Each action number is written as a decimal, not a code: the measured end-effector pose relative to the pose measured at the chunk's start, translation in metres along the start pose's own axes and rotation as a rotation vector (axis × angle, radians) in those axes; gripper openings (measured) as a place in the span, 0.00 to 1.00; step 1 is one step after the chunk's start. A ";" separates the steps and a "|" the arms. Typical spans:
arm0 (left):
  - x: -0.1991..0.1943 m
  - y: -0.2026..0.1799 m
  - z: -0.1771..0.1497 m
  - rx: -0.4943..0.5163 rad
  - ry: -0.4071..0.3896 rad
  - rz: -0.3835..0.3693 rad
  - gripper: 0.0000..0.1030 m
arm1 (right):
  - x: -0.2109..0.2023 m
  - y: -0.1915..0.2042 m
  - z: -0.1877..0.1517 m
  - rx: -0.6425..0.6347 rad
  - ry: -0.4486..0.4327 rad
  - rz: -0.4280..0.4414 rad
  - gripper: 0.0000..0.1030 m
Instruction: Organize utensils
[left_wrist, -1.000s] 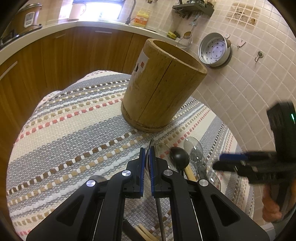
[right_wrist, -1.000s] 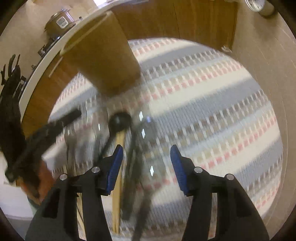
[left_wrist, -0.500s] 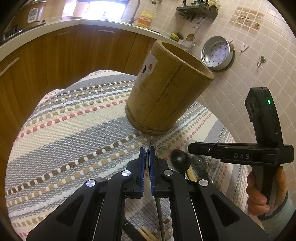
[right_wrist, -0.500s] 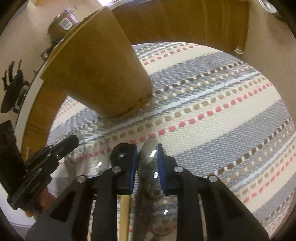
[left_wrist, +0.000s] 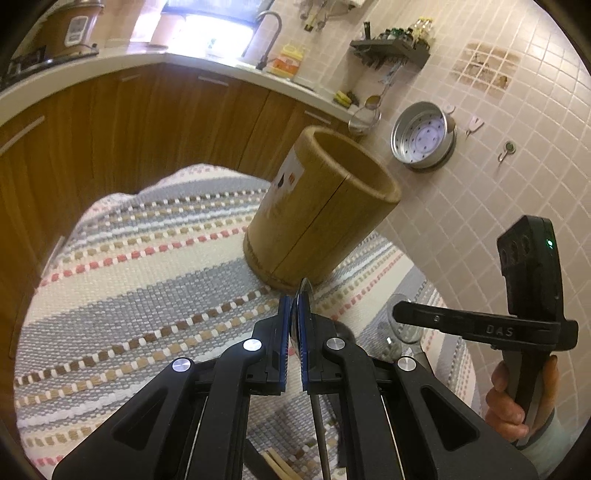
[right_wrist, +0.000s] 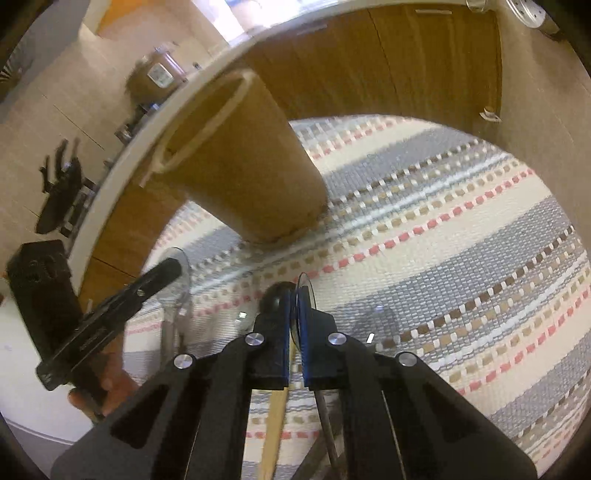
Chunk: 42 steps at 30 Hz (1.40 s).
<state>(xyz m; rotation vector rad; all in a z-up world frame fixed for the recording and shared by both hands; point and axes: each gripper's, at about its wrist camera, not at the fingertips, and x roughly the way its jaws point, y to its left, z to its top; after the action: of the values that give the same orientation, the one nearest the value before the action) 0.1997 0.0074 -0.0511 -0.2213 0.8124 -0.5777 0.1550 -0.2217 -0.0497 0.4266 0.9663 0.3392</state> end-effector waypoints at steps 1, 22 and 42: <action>-0.007 -0.004 0.002 0.009 -0.024 0.010 0.03 | -0.005 0.000 0.001 -0.007 -0.020 0.010 0.03; -0.077 -0.097 0.130 0.175 -0.580 0.188 0.02 | -0.100 0.054 0.102 -0.113 -0.636 0.205 0.03; 0.012 -0.065 0.157 0.168 -0.619 0.192 0.03 | -0.025 0.024 0.157 -0.039 -0.653 0.305 0.03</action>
<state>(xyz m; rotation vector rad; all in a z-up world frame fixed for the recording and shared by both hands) 0.2965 -0.0577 0.0735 -0.1521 0.1797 -0.3608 0.2727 -0.2438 0.0583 0.6018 0.2549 0.4548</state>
